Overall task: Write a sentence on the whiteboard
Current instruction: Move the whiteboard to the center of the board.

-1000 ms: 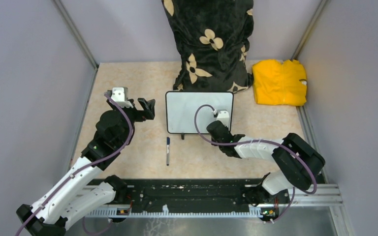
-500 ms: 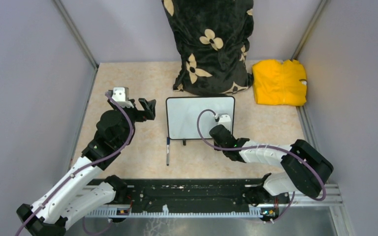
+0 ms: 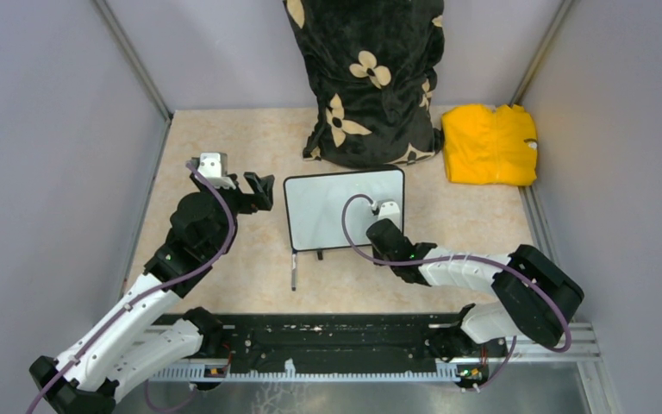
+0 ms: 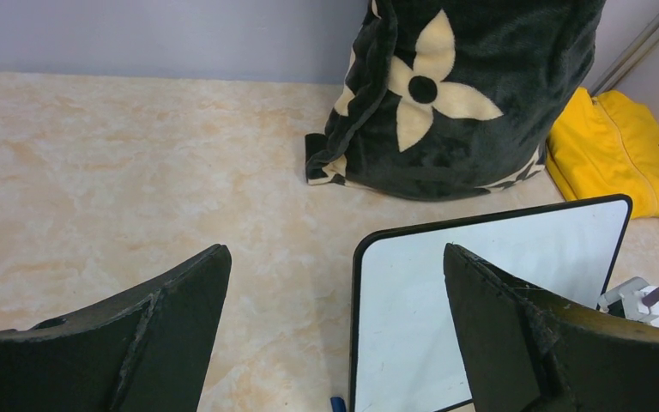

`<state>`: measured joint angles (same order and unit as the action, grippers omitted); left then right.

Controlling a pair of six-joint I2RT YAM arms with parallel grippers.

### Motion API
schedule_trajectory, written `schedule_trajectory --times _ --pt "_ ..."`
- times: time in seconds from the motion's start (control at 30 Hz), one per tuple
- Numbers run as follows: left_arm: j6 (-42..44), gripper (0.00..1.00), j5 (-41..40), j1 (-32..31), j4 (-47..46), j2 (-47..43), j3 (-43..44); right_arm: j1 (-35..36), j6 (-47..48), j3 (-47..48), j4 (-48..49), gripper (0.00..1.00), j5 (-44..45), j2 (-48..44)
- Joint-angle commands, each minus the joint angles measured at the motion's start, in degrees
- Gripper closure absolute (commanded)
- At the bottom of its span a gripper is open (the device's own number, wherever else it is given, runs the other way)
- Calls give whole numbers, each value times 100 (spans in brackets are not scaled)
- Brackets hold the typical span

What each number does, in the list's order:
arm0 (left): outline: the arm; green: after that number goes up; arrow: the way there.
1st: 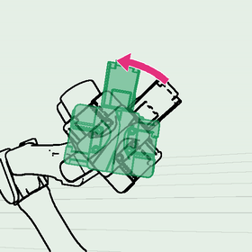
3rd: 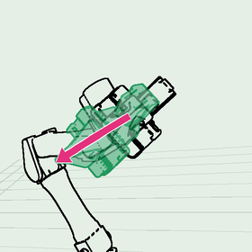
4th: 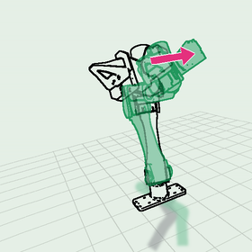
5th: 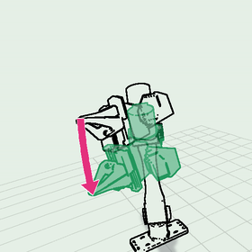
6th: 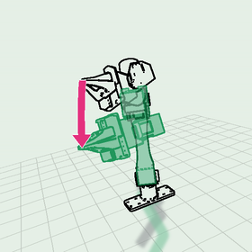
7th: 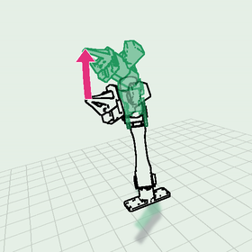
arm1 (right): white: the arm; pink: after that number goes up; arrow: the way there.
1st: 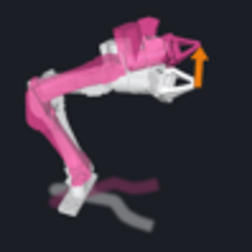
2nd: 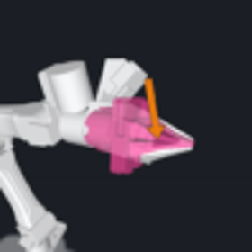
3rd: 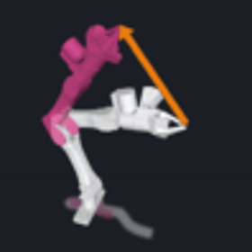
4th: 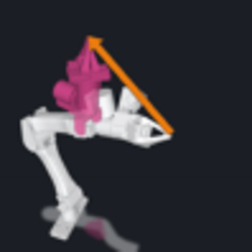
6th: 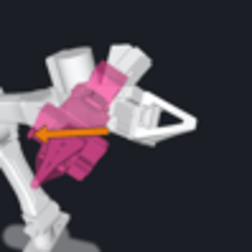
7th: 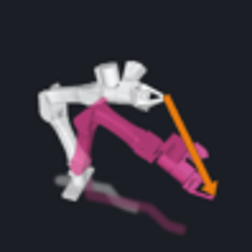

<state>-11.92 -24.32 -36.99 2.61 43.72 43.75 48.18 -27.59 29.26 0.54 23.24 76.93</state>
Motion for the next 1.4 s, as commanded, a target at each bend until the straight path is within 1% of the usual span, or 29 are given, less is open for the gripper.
schedule_trajectory --times 0.0,0.23,0.3,0.5,0.57,0.73,0.87,1.1,1.37 --pt "15 1 89 -15 -139 4 -24 146 109 81 293 100 -382 7" --pt "15 1 77 -11 -132 -4 -24 147 -114 203 106 100 -334 76" --pt "15 1 77 -14 -130 -13 -24 147 -204 196 67 95 -327 38" --pt "15 1 76 -13 -132 -52 -21 156 -457 127 -25 74 -316 -80" --pt "15 1 80 -17 -121 -48 -21 156 -511 101 -32 70 -327 -105" --pt "15 1 84 -12 -120 -61 -19 169 -586 67 -45 65 -356 -208" --pt "15 1 81 -11 -121 -65 -24 191 -657 51 -45 65 -393 -291" --pt "6 1 86 -10 -121 -92 -19 233 -850 62 -19 76 -426 -261" --pt "5 1 81 -11 -112 -135 -33 263 -965 124 -45 76 -378 -202"
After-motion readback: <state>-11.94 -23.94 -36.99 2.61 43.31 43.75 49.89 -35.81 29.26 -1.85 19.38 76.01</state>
